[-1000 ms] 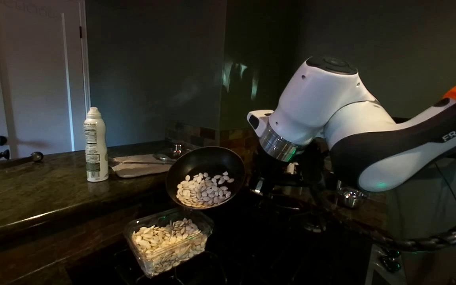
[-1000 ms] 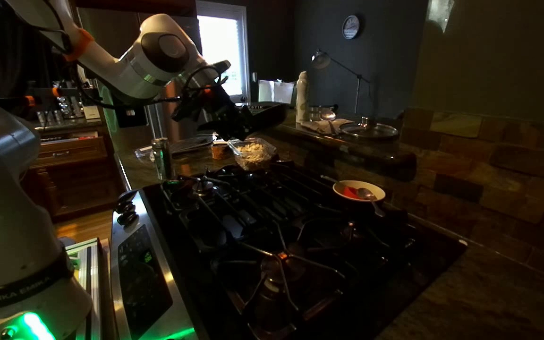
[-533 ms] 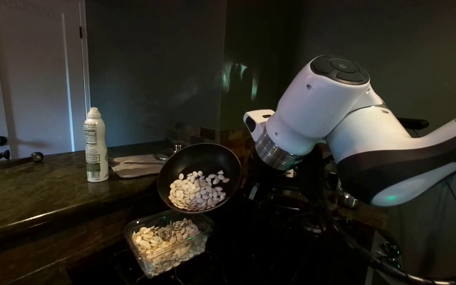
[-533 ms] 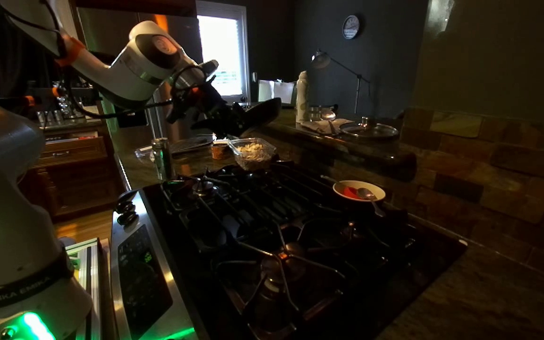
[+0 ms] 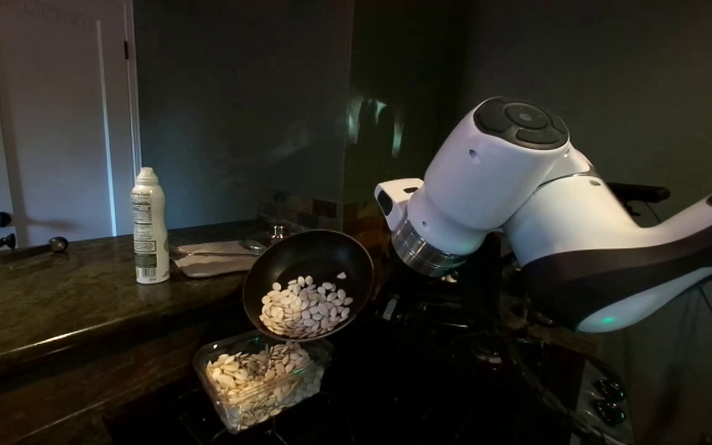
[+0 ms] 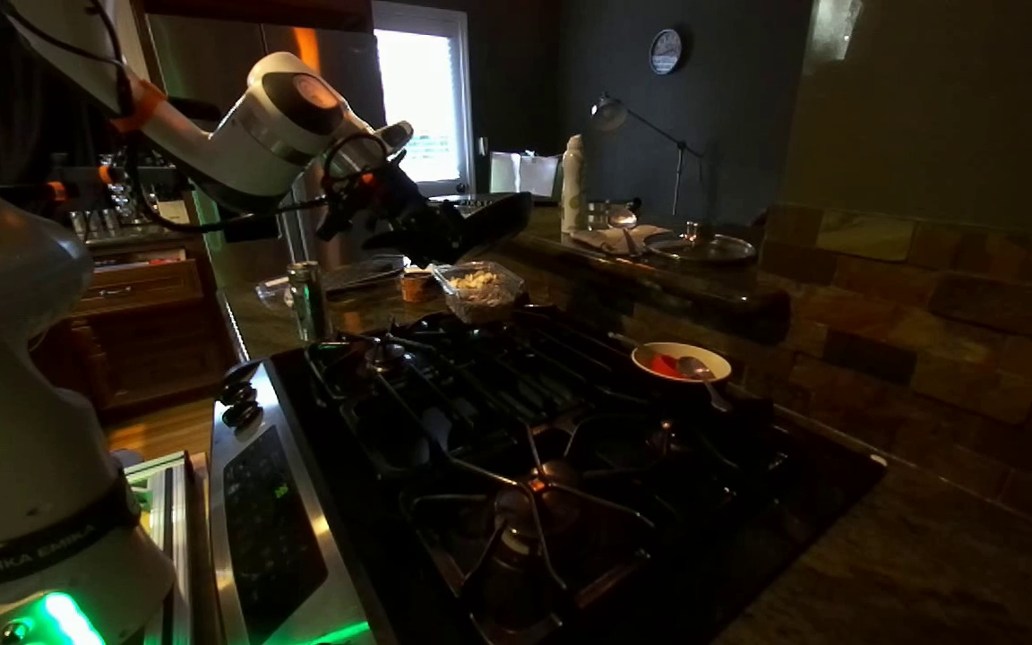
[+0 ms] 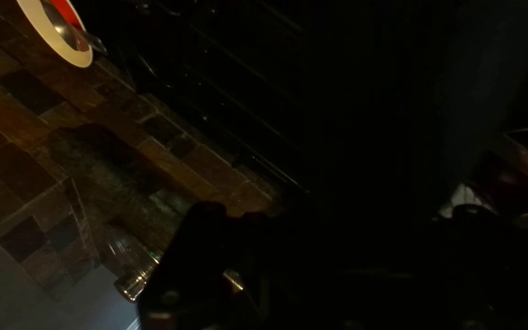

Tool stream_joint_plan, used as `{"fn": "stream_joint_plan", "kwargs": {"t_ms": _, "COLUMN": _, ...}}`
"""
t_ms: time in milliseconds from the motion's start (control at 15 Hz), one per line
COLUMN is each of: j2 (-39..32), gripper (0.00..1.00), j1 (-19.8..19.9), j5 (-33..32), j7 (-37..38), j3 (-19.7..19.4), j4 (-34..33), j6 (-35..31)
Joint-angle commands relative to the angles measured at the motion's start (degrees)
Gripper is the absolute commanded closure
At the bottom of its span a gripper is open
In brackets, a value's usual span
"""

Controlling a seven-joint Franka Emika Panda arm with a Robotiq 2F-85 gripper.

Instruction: Pour the contents on the pan into the clear bowl.

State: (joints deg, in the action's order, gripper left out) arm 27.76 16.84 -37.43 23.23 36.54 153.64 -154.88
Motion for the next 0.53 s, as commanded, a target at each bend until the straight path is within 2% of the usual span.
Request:
{"fn": "stream_joint_plan", "kwargs": {"t_ms": 0, "j2": -0.06, "gripper": 1.00, "j1": 0.00, "j5": 0.00, "j7": 0.00, "j3": 0.00, "j4": 0.02, "j6": 0.00}}
{"fn": "stream_joint_plan", "kwargs": {"t_ms": 133, "j2": -0.10, "gripper": 1.00, "j1": 0.00, "j5": 0.00, "j7": 0.00, "j3": 0.00, "j4": 0.02, "j6": 0.00}}
{"fn": "stream_joint_plan", "kwargs": {"t_ms": 467, "j2": -3.22, "gripper": 1.00, "j1": 0.15, "j5": 1.39, "j7": 1.01, "j3": 2.73, "j4": -3.90, "j6": 6.55}}
